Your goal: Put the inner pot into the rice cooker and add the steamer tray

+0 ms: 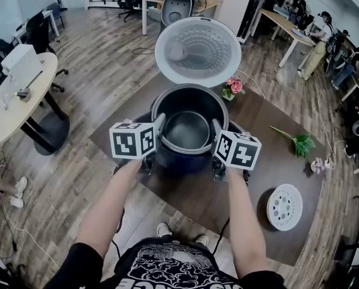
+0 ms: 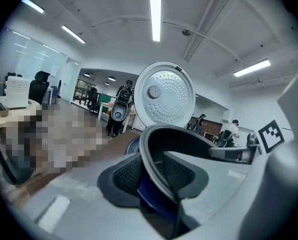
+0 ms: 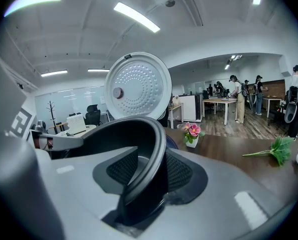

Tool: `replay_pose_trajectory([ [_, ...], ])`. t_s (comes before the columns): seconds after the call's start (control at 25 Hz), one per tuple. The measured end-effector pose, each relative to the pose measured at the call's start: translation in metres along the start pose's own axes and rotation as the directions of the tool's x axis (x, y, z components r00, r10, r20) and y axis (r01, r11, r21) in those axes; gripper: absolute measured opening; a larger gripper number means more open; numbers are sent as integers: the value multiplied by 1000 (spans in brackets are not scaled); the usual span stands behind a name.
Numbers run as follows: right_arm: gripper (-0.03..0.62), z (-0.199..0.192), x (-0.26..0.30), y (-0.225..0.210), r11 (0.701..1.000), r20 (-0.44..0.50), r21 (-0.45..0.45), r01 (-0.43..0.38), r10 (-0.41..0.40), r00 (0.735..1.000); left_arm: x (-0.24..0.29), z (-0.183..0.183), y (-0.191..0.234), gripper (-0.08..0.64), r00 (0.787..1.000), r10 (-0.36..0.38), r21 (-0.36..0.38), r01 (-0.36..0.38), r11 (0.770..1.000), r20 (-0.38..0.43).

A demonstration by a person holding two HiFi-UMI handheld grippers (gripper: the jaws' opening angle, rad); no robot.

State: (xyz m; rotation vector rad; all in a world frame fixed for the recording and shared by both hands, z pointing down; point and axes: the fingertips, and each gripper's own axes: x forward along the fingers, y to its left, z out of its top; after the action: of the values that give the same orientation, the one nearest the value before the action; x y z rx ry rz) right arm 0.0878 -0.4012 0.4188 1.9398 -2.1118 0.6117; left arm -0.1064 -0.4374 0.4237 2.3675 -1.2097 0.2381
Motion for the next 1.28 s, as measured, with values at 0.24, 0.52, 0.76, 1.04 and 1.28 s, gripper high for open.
replay_pose_trajectory([
  [0.24, 153, 1, 0, 0, 1000, 2, -2, -7, 7, 1000, 1, -1, 0, 133, 1000, 5, 6, -5, 1000, -5],
  [0.52, 167, 2, -3, 0, 1000, 10, -26, -5, 5, 1000, -1, -1, -5, 190, 1000, 15, 32, -15, 999, -8],
  [0.76, 176, 15, -12, 2, 993, 64, -114, 7, 0, 998, -10, 21, -14, 192, 998, 22, 91, -27, 996, 55],
  [1.04, 176, 27, -41, -14, 993, 119, -112, 27, -14, 993, -11, 41, -53, 192, 996, -23, 180, 7, 984, 89],
  [1.28, 178, 30, -81, -58, 991, 154, -93, 95, -80, 985, 3, 47, -113, 206, 989, -112, 235, 88, 968, 93],
])
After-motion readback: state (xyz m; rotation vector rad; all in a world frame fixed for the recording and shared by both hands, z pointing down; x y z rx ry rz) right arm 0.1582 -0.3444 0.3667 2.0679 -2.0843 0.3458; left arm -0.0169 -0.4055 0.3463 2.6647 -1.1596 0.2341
